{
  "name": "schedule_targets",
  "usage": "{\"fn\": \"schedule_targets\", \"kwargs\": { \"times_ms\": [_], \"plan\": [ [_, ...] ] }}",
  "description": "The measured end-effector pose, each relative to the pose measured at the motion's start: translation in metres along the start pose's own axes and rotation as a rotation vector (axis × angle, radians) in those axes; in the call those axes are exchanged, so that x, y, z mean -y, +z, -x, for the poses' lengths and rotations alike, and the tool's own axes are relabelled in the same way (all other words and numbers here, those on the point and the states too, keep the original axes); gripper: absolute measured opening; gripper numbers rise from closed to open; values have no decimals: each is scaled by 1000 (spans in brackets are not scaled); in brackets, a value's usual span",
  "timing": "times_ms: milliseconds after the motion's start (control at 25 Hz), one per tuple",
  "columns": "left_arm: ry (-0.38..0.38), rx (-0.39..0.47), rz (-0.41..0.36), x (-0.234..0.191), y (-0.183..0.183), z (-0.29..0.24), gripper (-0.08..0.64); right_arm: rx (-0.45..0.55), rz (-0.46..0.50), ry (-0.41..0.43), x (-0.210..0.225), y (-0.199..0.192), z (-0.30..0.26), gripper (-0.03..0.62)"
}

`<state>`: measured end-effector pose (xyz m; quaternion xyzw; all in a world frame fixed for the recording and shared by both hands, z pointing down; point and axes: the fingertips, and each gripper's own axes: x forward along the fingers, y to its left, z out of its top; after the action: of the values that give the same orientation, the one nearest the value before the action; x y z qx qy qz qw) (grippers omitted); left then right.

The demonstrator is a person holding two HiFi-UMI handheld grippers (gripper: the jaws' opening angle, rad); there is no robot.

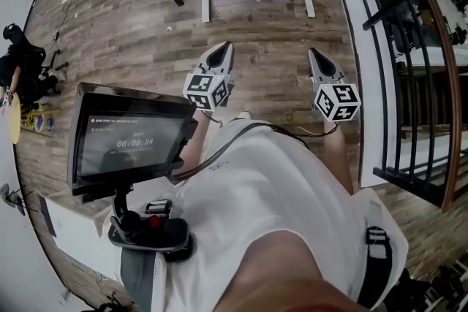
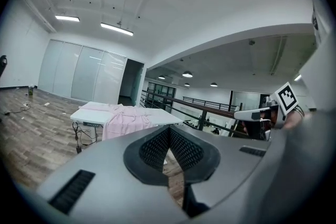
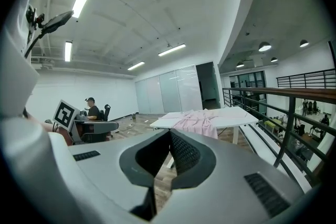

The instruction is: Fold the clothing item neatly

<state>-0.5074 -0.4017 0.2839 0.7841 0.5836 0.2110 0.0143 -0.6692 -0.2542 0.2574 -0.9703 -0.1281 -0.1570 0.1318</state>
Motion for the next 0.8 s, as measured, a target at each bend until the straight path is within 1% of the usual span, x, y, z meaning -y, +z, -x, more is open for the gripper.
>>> {"fn": "schedule_targets", "kwargs": {
  "times_ms": [200, 360, 520, 680, 800],
  "plan": [
    [-37, -2, 0, -23, 10, -26, 2, 10, -4, -23, 5, 11, -38, 5],
    [-65, -14, -5, -46, 18, -40, 2, 8, -6, -34, 1, 18, -68, 3],
    [-90, -4, -1, -67, 23, -50, 2, 6, -12, -41, -3, 20, -91, 5],
    [-78, -18, 14, -84, 20, -57, 2, -4, -18, -40, -3, 16, -105, 3],
    [-61, -35, 7, -93, 21, -63, 2, -13, -20, -36, 2, 15, -116, 3]
  ]
}}
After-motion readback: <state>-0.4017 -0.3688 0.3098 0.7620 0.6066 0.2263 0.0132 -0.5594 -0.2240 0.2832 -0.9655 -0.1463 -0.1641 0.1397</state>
